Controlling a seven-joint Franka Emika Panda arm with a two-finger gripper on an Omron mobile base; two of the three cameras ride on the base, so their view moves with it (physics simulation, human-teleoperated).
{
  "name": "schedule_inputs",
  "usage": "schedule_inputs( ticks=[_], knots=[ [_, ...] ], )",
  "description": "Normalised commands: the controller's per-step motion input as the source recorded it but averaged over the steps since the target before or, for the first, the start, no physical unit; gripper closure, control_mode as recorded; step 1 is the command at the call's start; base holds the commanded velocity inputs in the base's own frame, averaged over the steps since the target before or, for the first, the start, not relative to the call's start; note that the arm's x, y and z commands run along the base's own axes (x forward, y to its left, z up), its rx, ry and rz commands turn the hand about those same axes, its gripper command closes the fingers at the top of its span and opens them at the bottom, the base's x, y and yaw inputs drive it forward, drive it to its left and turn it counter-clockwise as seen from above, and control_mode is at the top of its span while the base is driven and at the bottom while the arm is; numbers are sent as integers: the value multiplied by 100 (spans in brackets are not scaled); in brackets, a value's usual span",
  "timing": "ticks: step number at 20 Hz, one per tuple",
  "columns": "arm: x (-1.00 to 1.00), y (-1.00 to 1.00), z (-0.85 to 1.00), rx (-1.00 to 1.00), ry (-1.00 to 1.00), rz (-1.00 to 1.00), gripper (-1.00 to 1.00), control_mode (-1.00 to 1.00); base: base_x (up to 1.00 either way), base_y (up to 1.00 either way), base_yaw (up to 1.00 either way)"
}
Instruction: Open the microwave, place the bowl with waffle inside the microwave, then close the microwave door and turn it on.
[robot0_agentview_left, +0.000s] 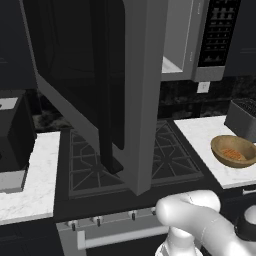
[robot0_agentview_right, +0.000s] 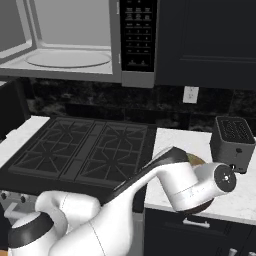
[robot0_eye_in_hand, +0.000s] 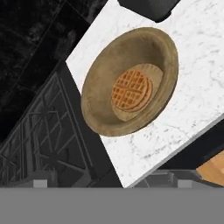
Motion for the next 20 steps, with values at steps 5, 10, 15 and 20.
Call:
schedule_inputs(
  ticks=[5, 10, 15, 20],
  knots=[
    [14, -40, -28, 0, 44, -38, -100, -100, 0, 0, 0],
    [19, -2, 0, 5, 18, -17, -100, -100, 0, 0, 0],
    [0, -16, -43, 12, 4, 0, -100, -100, 0, 0, 0],
    [24, -6, -19, 11, 2, 0, -100, -100, 0, 0, 0]
  ],
)
